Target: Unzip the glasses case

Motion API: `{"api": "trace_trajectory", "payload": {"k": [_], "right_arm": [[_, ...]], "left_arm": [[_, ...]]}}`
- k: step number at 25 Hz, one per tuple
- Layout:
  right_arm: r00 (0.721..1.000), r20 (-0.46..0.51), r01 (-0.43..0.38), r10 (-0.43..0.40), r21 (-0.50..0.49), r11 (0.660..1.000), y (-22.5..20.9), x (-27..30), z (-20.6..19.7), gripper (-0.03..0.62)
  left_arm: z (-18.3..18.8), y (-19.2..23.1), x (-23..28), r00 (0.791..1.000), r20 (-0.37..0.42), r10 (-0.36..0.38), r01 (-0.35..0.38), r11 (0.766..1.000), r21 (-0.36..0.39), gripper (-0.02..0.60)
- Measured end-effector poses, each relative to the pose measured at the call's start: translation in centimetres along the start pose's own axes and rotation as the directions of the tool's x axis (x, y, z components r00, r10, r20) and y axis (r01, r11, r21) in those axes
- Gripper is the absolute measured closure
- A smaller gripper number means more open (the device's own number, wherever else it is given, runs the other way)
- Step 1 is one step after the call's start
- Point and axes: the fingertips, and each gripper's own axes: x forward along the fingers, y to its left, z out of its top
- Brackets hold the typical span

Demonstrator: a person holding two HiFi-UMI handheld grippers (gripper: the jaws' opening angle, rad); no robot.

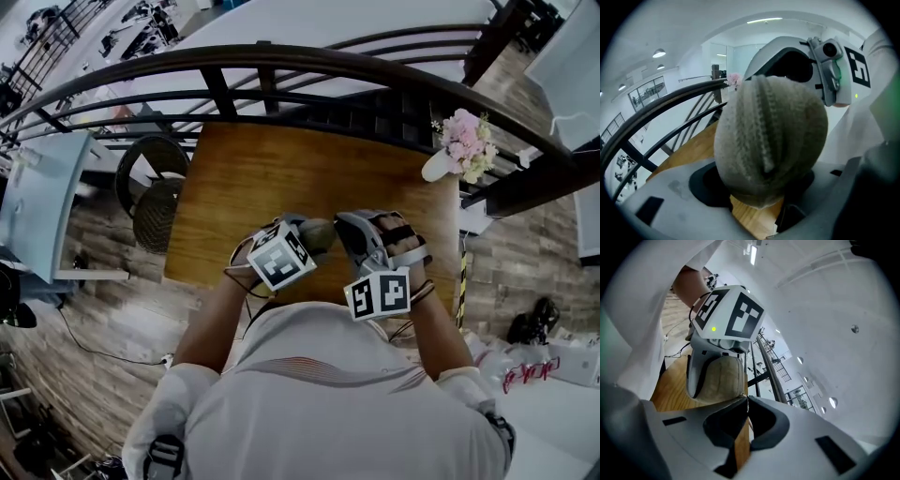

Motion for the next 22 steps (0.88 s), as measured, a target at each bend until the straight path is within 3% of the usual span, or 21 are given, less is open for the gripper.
{"api": "trace_trajectory", "payload": {"k": [5,14,17,22], "right_arm": [[0.999,0.029,-0.032,0.035,-0.100,0.994,0.7,-0.2,1.2,0.542],[0.996,0.039,-0.071,0.079,-0.164,0.984,2.4,0.0,2.6,0.542],[0.995,0.046,-0.075,0.084,-0.161,0.984,2.5,0.0,2.8,0.542],[0.995,0.073,-0.062,0.071,-0.112,0.992,2.0,-0.1,3.1,0.540]], "left_arm": [[-1.6,0.0,0.3,0.988,-0.156,0.016,-0.006,0.998,0.062,0.296],[-3.6,0.3,1.3,0.951,-0.297,0.083,-0.032,0.984,0.173,0.296],[-4.0,0.2,1.8,0.949,-0.307,0.076,-0.024,0.985,0.170,0.296],[-3.3,0.2,1.4,0.969,-0.240,0.056,-0.017,0.987,0.161,0.295]]}}
